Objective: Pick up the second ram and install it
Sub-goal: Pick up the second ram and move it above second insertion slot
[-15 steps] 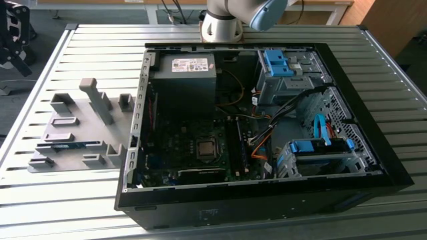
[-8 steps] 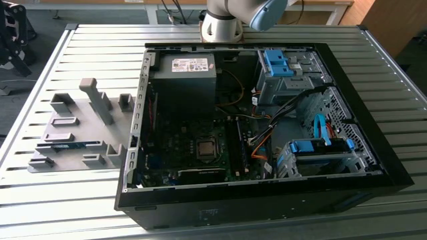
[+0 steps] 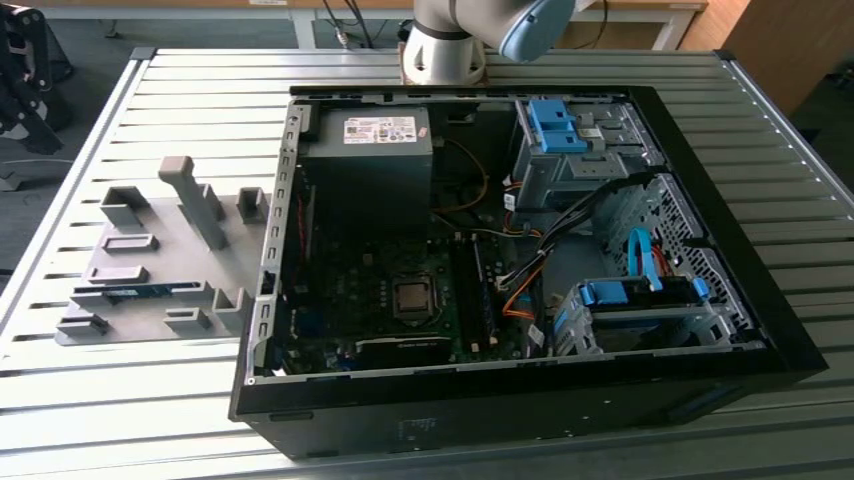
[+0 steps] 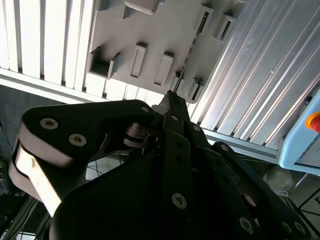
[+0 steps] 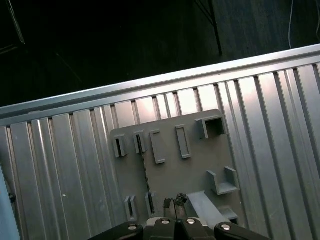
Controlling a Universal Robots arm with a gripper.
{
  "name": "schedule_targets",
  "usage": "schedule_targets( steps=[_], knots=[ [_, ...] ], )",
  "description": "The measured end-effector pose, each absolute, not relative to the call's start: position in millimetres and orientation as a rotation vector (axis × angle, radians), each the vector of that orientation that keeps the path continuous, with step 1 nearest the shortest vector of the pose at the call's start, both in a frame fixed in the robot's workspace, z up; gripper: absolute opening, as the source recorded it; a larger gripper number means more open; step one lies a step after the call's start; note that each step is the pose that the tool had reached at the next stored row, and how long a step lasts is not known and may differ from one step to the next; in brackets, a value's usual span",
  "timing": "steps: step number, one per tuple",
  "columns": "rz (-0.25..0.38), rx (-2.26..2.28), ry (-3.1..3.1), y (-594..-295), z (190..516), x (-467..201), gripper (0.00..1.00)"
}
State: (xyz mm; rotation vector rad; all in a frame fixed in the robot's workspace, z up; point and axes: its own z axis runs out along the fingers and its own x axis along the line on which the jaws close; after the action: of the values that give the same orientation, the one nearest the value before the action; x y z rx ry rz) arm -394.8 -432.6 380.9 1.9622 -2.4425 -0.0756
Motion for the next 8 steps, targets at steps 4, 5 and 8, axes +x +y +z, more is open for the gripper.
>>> schedule_targets(
  steps=[4, 5, 8],
  knots=[
    [-0.076, 1.963, -2.442, -432.6, 380.9, -394.8, 0.11],
    [-0.076, 1.963, -2.442, -432.6, 380.9, -394.8, 0.11],
    [-0.076, 1.963, -2.442, -432.6, 380.9, -394.8, 0.11]
  ],
)
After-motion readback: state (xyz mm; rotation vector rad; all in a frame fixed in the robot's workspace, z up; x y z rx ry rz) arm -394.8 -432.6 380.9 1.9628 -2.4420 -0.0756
